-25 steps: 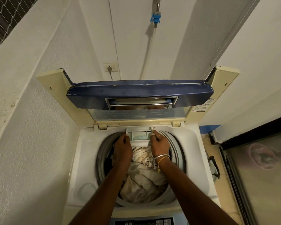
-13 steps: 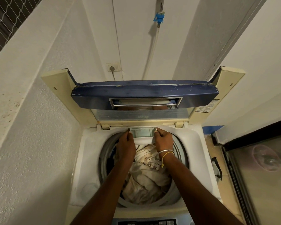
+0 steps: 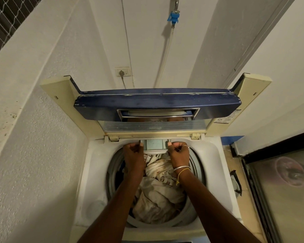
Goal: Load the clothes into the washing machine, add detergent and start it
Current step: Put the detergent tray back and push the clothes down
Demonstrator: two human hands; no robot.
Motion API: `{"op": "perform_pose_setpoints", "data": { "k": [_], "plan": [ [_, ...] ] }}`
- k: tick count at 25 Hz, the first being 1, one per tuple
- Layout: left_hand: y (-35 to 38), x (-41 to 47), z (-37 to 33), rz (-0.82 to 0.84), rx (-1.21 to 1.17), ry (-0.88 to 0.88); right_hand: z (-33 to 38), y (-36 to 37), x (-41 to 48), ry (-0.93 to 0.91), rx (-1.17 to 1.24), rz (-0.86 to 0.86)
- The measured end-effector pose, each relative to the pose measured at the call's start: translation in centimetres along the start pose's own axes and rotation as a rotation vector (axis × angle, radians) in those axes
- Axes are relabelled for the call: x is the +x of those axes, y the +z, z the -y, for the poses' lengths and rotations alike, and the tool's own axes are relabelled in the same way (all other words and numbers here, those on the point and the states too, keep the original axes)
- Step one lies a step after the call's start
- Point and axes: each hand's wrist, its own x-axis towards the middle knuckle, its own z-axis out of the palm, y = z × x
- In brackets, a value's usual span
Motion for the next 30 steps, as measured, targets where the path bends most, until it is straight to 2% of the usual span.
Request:
{"op": "perform_pose_setpoints", "data": {
  "k": [3,6,9,10,14,17,30],
  "plan": [
    [0.0,-0.2,0.5,-0.002,-0.068,-0.085,-0.6,0.1,-0.4,0.101,0.029,0.035],
    [0.6,-0.9,-0.1,-0.038,-0.092,-0.254,-1.0,0.5,-1.0,0.344,0.112,0.066],
    [1.3,-2.5,-1.9,-0.020,-0.338,-0.527,0.2,1.4,-1.9,0.685,0.482,0.018],
    [1.5,-2.8,-2.3,-0.015,-0.423,-0.591,0.7,1.7,-2.2,0.742,0.600,0.016],
    [2.3,-3.1,-3.3,-0.074,-0.687,-0.677,2.2,2.4,-2.1,0.757,0.805,-0.009],
    [2.4,-2.9,-3.5,-0.073,-0.803,-0.671,3.2,2.9,-1.4,0.769,0.807,-0.028],
    [3.6,-2.2,-3.9,-0.089,-0.758,-0.579,4.4,4.5,-0.3,0.729,0.749,-0.029]
  ]
}}
